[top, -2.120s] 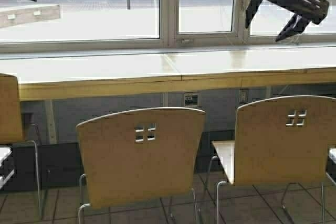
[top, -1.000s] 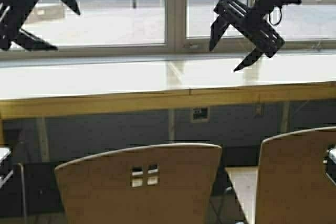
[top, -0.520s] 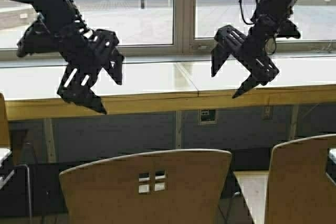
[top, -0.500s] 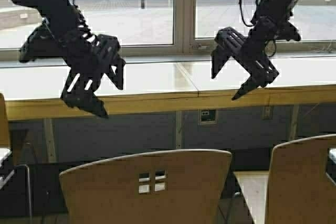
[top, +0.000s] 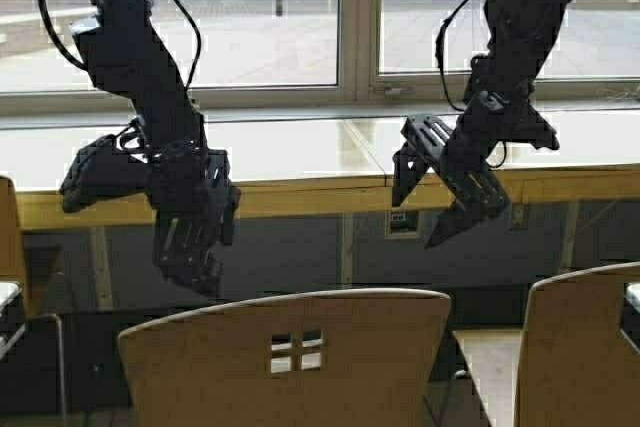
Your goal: Push the chairs under the table
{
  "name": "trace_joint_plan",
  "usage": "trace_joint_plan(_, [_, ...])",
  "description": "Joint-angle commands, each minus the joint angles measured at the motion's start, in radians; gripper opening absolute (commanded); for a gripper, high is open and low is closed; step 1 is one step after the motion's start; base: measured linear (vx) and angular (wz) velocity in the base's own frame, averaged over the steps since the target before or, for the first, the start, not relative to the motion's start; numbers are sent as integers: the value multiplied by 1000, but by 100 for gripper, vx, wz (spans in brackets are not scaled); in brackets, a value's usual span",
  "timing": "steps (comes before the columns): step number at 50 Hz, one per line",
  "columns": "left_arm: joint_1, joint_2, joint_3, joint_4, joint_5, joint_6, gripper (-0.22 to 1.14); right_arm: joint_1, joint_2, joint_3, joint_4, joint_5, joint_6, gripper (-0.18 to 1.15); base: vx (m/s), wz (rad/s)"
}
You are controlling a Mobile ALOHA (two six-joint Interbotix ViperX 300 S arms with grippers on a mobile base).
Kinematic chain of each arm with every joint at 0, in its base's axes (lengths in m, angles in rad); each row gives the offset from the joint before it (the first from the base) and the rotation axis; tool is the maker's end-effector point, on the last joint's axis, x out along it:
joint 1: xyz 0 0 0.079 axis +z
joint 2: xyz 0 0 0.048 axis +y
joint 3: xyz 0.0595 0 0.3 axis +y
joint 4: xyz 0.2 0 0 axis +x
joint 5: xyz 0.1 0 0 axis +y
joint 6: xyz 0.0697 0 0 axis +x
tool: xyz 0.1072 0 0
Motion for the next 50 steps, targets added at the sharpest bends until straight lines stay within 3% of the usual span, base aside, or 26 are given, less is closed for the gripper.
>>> trace_joint_plan(1, [0,43,-34,-6,-5,-28,100,2,25,-35,20,11,0,101,2,3])
trace_joint_plan(50, [51,365,-276,-2,11,-61,99,2,494,-353,98,107,-8,100,1,1])
